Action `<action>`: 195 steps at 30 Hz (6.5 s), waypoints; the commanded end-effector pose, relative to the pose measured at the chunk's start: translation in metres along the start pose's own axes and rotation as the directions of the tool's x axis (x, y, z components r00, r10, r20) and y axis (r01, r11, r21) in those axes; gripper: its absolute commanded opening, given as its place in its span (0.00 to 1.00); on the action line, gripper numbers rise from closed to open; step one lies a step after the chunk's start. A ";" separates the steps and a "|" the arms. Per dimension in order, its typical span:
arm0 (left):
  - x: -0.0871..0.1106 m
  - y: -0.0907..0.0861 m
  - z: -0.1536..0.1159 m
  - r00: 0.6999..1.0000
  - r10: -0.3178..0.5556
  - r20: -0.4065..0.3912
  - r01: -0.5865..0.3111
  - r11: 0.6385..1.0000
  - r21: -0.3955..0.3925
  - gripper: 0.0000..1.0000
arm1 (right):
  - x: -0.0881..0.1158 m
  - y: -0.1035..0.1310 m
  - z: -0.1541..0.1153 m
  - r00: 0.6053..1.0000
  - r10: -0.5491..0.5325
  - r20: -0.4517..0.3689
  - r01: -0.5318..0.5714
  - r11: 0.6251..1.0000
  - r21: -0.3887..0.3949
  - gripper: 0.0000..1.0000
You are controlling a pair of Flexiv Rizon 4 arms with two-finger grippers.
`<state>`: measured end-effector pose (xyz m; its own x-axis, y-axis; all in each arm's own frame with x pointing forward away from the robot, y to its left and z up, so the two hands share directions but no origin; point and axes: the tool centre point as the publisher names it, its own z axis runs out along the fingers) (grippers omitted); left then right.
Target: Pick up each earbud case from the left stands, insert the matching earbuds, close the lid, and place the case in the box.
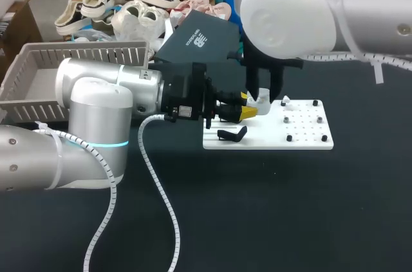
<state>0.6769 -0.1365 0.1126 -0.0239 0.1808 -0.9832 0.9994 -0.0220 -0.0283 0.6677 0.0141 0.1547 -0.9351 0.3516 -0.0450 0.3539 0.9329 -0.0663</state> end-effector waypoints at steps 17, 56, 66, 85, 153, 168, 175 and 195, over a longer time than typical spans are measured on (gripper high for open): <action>0.003 0.003 -0.013 1.000 0.009 -0.004 -0.010 1.000 -0.021 0.00 | -0.023 -0.040 -0.025 0.988 0.050 0.149 -0.012 0.969 -0.246 0.39; 0.000 0.001 -0.031 0.999 0.045 0.015 -0.044 0.998 -0.043 0.00 | -0.105 -0.044 0.061 0.973 -0.057 0.224 0.105 0.973 -0.207 0.74; 0.000 0.001 -0.031 0.999 0.045 0.015 -0.044 0.998 -0.043 0.00 | -0.123 -0.037 0.085 0.986 0.008 0.164 0.039 0.959 -0.280 0.62; 0.000 0.001 -0.031 0.999 0.045 0.015 -0.044 0.998 -0.043 0.00 | -0.131 -0.024 0.116 0.989 0.046 0.139 0.003 0.944 -0.329 0.45; 0.000 0.001 -0.031 0.999 0.045 0.015 -0.044 0.998 -0.043 0.00 | -0.150 -0.016 0.135 0.990 0.031 0.135 0.017 0.939 -0.342 0.00; 0.000 0.001 -0.031 0.999 0.045 0.015 -0.044 0.998 -0.043 0.00 | -0.135 -0.042 0.088 0.971 0.072 0.227 0.013 0.937 -0.350 0.00; 0.000 0.001 -0.031 0.999 0.045 0.015 -0.044 0.998 -0.043 0.00 | -0.119 -0.061 0.041 0.948 0.102 0.303 0.008 0.941 -0.340 0.00; 0.000 0.001 -0.031 0.999 0.045 0.015 -0.044 0.998 -0.043 0.00 | -0.035 -0.050 -0.068 0.934 -0.003 0.358 0.111 0.954 -0.280 0.00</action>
<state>0.6798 -0.1061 0.1182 0.0197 0.1665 -0.9858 0.9997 0.0093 0.0216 0.6990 -0.0438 0.2092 -0.8799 0.3014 -0.3673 0.2323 0.9473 0.2207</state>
